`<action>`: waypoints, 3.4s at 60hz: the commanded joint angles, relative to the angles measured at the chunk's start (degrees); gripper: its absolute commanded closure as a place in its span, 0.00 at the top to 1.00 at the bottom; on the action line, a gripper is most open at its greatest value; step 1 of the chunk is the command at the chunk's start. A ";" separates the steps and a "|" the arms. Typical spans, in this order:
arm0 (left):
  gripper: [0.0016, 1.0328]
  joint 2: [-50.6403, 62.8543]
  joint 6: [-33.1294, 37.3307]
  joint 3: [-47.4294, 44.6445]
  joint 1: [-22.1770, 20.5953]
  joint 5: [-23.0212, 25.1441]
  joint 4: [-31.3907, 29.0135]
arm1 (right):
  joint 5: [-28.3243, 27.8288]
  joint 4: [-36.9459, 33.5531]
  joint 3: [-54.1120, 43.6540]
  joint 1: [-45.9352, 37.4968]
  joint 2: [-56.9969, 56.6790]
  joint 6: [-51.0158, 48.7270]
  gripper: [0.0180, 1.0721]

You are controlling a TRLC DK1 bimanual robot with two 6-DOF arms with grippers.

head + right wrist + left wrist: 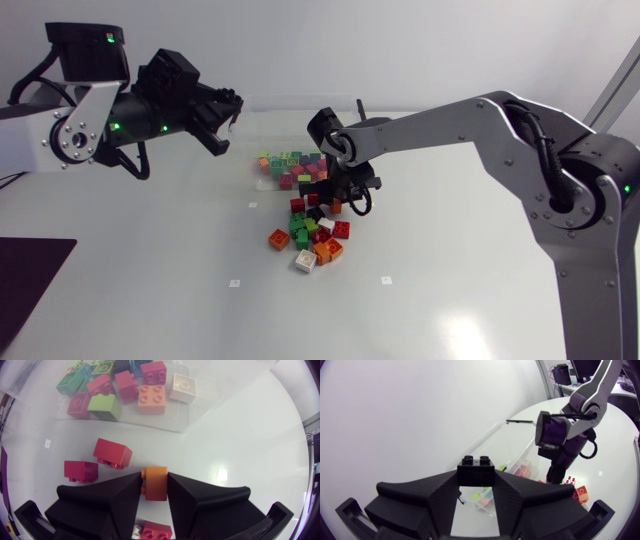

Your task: Place the duplo bricks in the container

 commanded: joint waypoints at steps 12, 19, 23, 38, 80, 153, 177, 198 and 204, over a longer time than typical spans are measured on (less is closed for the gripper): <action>0.03 5.94 -6.27 8.11 0.45 -3.49 1.67 | -0.34 1.36 -4.61 -0.28 -3.64 0.86 0.27; 0.03 9.36 -8.21 10.92 0.36 -3.85 1.15 | -0.16 1.80 -6.72 -0.54 -7.24 -0.02 0.27; 0.03 11.47 -9.70 12.42 0.28 -4.20 1.15 | 0.10 2.07 -7.86 -0.63 -9.62 -0.73 0.27; 0.05 19.82 -15.77 20.41 -0.07 -4.64 -2.37 | 0.45 1.80 -9.45 -0.72 -16.65 -2.57 0.27; 0.95 24.13 -20.34 31.58 -1.13 -0.07 -20.56 | 0.45 -2.06 -0.13 -1.16 -21.57 -3.10 0.27; 0.95 13.14 14.20 0.02 -4.73 10.22 -27.24 | -2.01 -5.75 40.56 -3.01 6.47 -6.17 0.27; 0.94 15.69 14.29 -1.38 -6.84 6.79 -26.89 | -2.01 -14.81 49.09 -3.01 9.72 -5.91 0.95; 0.93 19.38 2.60 0.11 -12.64 -3.76 -26.80 | -1.48 -11.12 30.46 -2.57 -5.14 -5.38 0.95; 0.93 22.11 -1.53 3.19 -12.99 -5.08 -29.26 | -1.39 -9.53 24.39 -2.21 -9.79 -5.30 0.95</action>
